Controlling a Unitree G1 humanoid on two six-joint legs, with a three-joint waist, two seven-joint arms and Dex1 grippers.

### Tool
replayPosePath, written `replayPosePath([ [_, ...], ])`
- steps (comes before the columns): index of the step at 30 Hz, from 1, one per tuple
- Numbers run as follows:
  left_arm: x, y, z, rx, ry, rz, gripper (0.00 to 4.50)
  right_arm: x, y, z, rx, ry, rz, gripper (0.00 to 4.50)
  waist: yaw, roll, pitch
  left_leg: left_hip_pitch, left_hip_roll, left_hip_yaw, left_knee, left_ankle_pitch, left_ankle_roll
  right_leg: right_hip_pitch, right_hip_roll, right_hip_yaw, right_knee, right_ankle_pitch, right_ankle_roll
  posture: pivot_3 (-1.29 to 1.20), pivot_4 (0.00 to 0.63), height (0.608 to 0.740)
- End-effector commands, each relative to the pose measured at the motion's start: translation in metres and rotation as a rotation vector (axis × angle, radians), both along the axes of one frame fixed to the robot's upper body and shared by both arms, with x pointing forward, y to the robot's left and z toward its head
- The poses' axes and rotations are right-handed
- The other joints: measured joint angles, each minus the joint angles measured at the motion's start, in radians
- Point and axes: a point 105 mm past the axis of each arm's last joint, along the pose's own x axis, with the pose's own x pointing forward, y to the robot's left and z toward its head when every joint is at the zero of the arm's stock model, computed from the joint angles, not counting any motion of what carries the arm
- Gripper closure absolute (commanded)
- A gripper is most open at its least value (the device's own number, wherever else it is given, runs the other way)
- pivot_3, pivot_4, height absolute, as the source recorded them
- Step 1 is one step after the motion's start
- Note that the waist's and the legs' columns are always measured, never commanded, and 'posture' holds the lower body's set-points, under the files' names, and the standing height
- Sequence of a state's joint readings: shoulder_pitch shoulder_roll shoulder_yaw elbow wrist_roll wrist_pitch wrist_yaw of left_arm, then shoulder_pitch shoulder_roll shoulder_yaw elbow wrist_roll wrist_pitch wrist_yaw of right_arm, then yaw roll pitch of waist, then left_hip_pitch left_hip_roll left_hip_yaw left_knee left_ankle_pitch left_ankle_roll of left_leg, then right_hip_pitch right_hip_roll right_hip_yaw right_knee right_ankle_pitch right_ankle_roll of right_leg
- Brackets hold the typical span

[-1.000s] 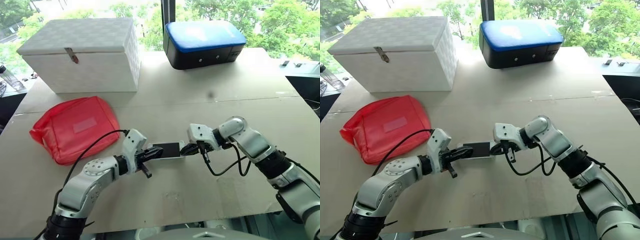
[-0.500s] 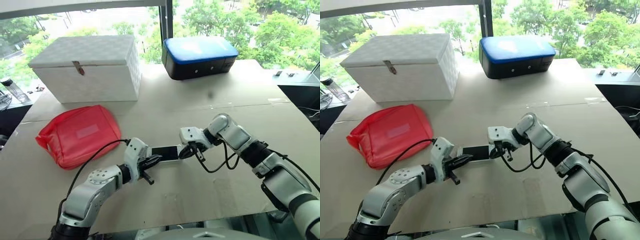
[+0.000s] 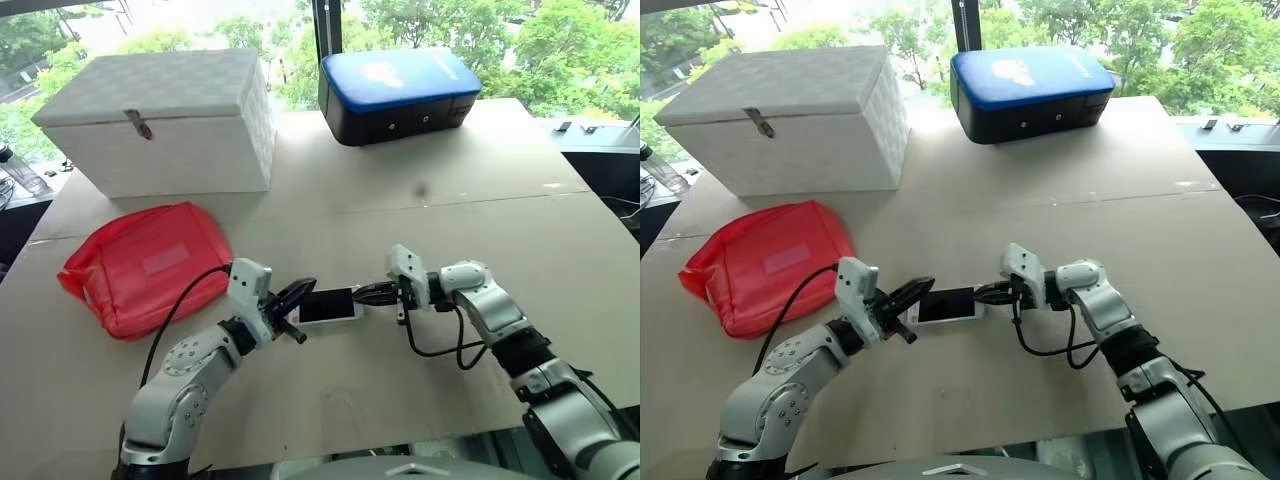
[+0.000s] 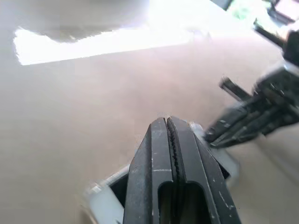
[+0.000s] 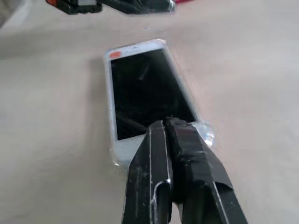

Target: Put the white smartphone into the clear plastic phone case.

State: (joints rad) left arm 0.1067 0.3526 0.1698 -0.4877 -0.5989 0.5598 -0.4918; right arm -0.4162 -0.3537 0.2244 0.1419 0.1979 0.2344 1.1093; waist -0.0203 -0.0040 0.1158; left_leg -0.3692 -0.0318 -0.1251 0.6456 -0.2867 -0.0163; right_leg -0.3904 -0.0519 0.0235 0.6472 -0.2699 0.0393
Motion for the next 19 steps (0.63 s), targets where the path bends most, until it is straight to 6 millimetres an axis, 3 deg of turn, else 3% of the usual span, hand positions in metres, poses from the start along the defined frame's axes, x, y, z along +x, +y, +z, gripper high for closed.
replayPosePath([
  [1, -0.001, 0.016, 0.03, -0.061, -0.115, 0.067, 3.71, -0.005, -0.025, 0.028, 0.044, -0.098, -0.106, 3.18, 0.006, 0.0, 0.0, -0.004, 0.0, 0.0, 0.0, 0.0, 0.0, -0.003, 0.0, 0.001, -0.001, 0.0, 0.0, 0.0, 0.15, 0.74],
  [2, -0.001, 0.021, 0.033, -0.075, -0.125, 0.081, 3.3, -0.01, -0.032, 0.03, 0.053, -0.093, -0.135, 2.8, 0.007, -0.001, 0.0, -0.011, -0.001, 0.0, 0.002, 0.0, 0.0, -0.008, -0.001, 0.001, -0.003, 0.0, 0.0, 0.0, 0.15, 0.74],
  [7, -0.014, 0.037, 0.051, -0.081, -0.155, 0.053, 0.87, -0.029, -0.068, 0.038, 0.037, -0.11, -0.285, 0.33, 0.008, -0.004, 0.011, -0.014, -0.002, 0.003, 0.002, -0.003, 0.005, -0.01, -0.003, 0.003, -0.007, 0.0, 0.0, 0.0, 0.15, 0.74],
  [8, -0.02, 0.039, 0.051, -0.075, -0.142, 0.035, 0.36, -0.034, -0.074, 0.039, 0.03, -0.11, -0.309, 0.0, 0.008, -0.004, 0.015, -0.014, -0.002, 0.003, 0.002, -0.004, 0.006, -0.01, -0.003, 0.004, -0.007, 0.0, 0.001, 0.0, 0.15, 0.74],
  [9, -0.026, 0.041, 0.051, -0.066, -0.127, 0.017, 0.06, -0.038, -0.081, 0.04, 0.018, -0.112, -0.33, 0.0, 0.008, -0.004, 0.017, -0.013, -0.002, 0.004, 0.002, -0.004, 0.006, -0.01, -0.003, 0.004, -0.006, 0.001, 0.002, 0.0, 0.15, 0.74],
  [14, -0.058, 0.05, 0.029, 0.06, 0.005, -0.027, 0.06, -0.055, -0.119, 0.033, -0.052, -0.118, -0.463, 0.0, 0.01, -0.005, 0.022, -0.009, -0.002, 0.003, 0.002, -0.006, 0.011, -0.005, -0.002, 0.002, -0.006, 0.001, 0.002, 0.0, 0.15, 0.74],
  [19, -0.078, 0.065, 0.007, 0.138, 0.089, 0.035, 0.06, -0.069, -0.133, 0.029, -0.074, -0.111, -0.52, 0.0, 0.01, -0.006, 0.024, -0.008, -0.002, 0.004, 0.003, -0.006, 0.011, -0.004, -0.001, 0.002, -0.006, 0.001, 0.002, 0.0, 0.15, 0.74],
])
